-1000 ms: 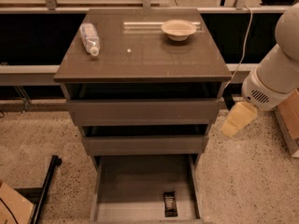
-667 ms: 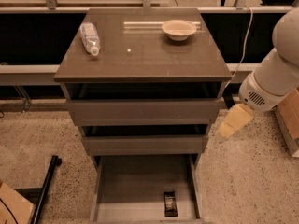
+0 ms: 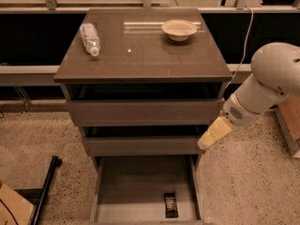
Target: Pick rxbar chocolate from bottom drawer and place on counter
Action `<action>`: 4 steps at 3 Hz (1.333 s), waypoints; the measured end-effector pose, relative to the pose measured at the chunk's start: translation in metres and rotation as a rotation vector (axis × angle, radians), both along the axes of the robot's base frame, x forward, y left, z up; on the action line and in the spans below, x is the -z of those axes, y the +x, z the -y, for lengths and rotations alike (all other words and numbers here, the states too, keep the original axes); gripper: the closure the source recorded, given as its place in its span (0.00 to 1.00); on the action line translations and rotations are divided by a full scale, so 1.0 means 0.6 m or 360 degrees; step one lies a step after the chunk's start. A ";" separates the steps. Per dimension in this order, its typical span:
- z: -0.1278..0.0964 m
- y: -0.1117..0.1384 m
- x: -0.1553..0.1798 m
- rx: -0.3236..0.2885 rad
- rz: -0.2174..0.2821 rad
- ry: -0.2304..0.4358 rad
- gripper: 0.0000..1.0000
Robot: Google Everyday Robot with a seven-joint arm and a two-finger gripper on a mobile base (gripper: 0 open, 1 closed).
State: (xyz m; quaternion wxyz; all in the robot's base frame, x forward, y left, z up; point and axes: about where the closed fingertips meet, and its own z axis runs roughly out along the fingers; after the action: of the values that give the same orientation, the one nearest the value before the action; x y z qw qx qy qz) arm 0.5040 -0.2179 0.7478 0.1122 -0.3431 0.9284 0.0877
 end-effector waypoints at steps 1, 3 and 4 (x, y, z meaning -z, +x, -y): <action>-0.008 0.011 0.082 0.0103 -0.0107 0.0026 0.00; -0.019 0.009 0.105 0.0120 -0.0129 -0.0008 0.00; -0.044 0.013 0.171 0.0217 -0.0207 0.0037 0.00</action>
Offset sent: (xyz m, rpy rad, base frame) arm 0.0062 0.0047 -0.0467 0.0152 0.0638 -0.0611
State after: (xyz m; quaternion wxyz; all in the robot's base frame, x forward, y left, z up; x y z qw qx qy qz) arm 0.5116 -0.1916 0.6452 0.0613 -0.2714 0.9538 0.1129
